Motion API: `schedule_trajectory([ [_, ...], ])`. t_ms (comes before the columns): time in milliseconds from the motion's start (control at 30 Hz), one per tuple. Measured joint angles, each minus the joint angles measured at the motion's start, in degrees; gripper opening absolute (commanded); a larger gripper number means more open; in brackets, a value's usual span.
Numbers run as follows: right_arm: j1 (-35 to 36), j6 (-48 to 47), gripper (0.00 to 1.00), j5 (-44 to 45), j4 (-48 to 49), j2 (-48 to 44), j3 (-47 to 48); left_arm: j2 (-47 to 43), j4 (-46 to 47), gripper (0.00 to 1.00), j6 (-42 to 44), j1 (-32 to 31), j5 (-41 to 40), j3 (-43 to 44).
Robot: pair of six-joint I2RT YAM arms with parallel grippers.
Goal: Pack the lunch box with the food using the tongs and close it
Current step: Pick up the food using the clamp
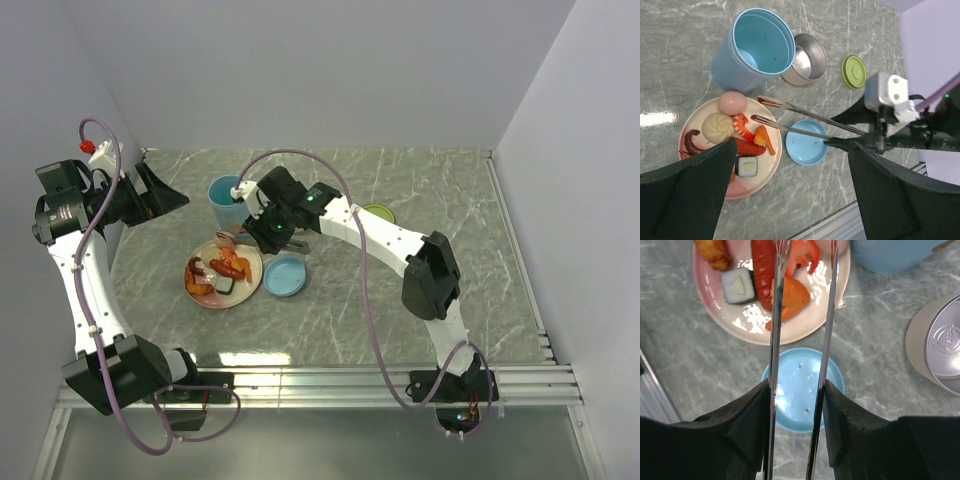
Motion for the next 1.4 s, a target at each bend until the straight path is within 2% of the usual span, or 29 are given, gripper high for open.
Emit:
schedule_trajectory([
  [633, 0.0, -1.3, 0.56, 2.4, 2.5, 6.9, 3.5, 0.8, 0.5, 1.0, 0.0, 0.0, 0.0, 0.0],
  [1400, 0.0, -1.5, 0.54, 2.6, 2.4, 14.5, 9.8, 1.4, 0.5, 0.99, 0.3, 0.0, 0.0, 0.0],
])
